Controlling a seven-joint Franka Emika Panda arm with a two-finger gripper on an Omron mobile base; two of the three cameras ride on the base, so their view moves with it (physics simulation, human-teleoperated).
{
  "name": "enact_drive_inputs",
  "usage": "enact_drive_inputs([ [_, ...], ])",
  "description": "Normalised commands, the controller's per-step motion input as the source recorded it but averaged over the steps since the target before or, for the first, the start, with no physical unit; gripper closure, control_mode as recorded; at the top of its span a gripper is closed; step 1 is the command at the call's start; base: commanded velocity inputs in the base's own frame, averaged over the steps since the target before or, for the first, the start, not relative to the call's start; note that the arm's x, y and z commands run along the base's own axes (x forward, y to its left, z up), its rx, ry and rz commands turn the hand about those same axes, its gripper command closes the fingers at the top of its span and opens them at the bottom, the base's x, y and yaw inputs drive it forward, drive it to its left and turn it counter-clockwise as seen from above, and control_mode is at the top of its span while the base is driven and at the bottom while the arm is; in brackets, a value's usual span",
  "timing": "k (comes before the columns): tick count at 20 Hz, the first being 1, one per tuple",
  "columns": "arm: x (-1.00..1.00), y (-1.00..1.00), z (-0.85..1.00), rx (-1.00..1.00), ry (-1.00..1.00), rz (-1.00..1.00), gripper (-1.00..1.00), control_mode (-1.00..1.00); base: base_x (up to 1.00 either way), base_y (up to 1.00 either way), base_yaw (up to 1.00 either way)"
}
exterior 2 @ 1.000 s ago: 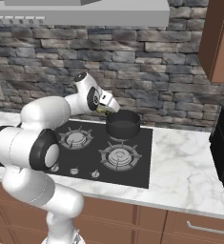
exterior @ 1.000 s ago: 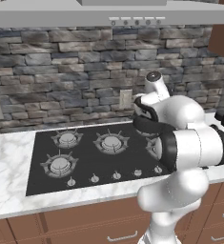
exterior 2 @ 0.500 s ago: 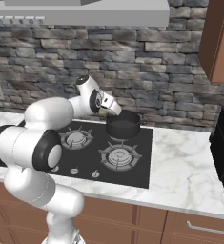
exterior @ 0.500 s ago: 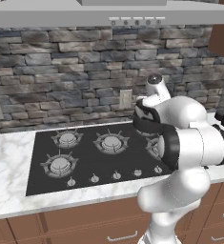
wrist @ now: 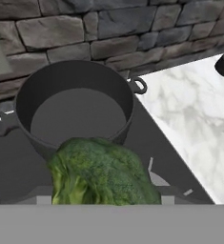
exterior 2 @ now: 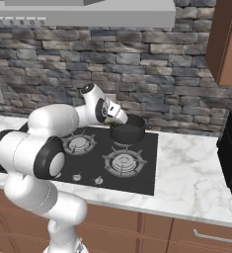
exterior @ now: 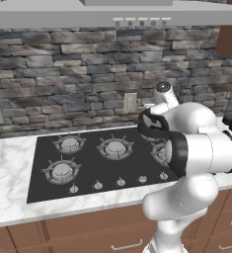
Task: Turn on the burner for the pot on the stove. Wait thirty seconds for the pot to heat up. Then add the broccoli to the pot.
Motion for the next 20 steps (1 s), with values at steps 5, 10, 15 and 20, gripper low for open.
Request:
enact_drive_inputs([
  [5, 0.21, 0.0, 0.0, -0.02, -0.2, 0.0, 1.0, -1.0, 0.0, 0.0, 0.0],
  [10, 0.09, -0.03, -0.1, 0.07, -0.05, 0.02, 1.0, -1.0, 0.0, 0.0, 0.0],
  [15, 0.0, -0.04, -0.18, 0.23, 0.02, 0.04, 1.0, -1.0, 0.0, 0.0, 0.0],
  [20, 0.0, -0.06, -0.11, 0.17, -0.01, 0.06, 1.0, -1.0, 0.0, 0.0, 0.0],
])
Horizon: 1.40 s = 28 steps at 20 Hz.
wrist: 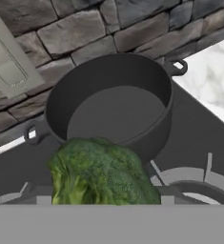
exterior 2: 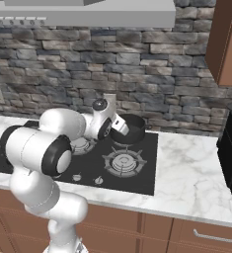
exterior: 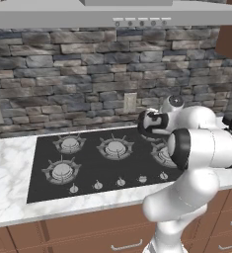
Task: Turn on the burner for the pot on the stove. Wait thirty seconds for the pot to heat up. Then add the broccoli to the pot.
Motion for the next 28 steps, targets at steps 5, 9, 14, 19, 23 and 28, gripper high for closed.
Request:
enact_drive_inputs([
  [5, 0.01, -0.03, 0.01, 0.05, -0.1, 0.04, 1.0, -1.0, 0.0, 0.0, 0.0],
  [9, 0.07, 0.02, 0.31, 0.0, -0.05, 0.0, 1.0, -1.0, 0.0, 0.0, 0.0],
  [14, 0.29, -0.08, 0.08, 0.01, 0.09, 0.0, 1.0, -1.0, 0.0, 0.0, 0.0],
  [19, 0.43, -0.02, 0.0, 0.0, 0.03, 0.0, 1.0, -1.0, 0.0, 0.0, 0.0],
  [23, 0.31, -0.02, 0.0, 0.0, 0.04, 0.0, 1.0, -1.0, 0.0, 0.0, 0.0],
  [28, 0.25, -0.07, -0.1, 0.0, 0.09, 0.01, 1.0, -1.0, 0.0, 0.0, 0.0],
])
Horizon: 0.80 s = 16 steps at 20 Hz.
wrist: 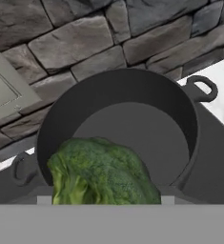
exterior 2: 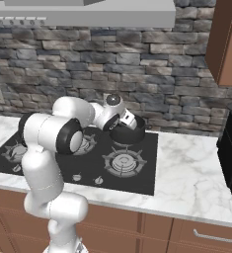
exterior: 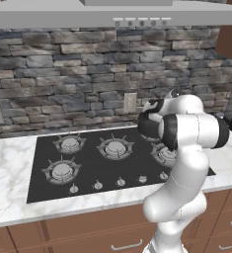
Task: Turn on the burner for the pot on the stove. Wait thirty seconds for the pot to heat up. Then add the broccoli to the pot.
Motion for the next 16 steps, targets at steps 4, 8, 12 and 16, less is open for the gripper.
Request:
enact_drive_inputs([
  [4, 0.24, -0.01, -0.12, 0.0, 0.07, 0.01, 1.0, -1.0, 0.0, 0.0, 0.0],
  [8, 0.12, 0.0, -0.14, 0.0, 0.03, 0.01, 1.0, -1.0, 0.0, 0.0, 0.0],
  [12, 0.07, 0.0, -0.25, 0.0, 0.0, 0.02, -1.0, -1.0, 0.0, 0.0, 0.0],
  [16, 0.0, 0.0, -0.15, 0.0, 0.0, 0.01, -1.0, -1.0, 0.0, 0.0, 0.0],
])
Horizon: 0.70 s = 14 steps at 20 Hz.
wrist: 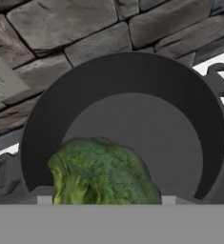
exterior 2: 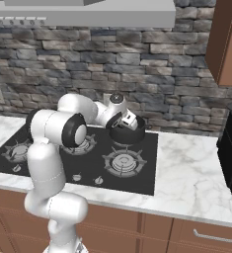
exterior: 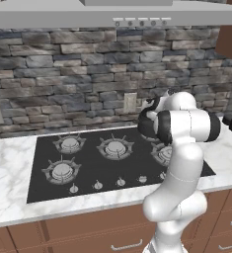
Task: Turn on the burner for the pot on the stove. Wait thirty seconds for the pot to heat up. Then add the broccoli to the pot.
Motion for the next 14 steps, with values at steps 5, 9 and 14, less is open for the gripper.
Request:
enact_drive_inputs([
  [5, 0.0, -0.02, 0.0, 0.0, 0.0, 0.0, -1.0, -1.0, 0.0, 0.0, 0.0],
  [9, 0.0, 0.0, 0.0, 0.0, 0.0, 0.0, -1.0, -1.0, 0.0, 0.0, 0.0],
  [14, 0.0, 0.0, 0.12, 0.01, 0.0, 0.0, -1.0, -1.0, 0.0, 0.0, 0.0],
])
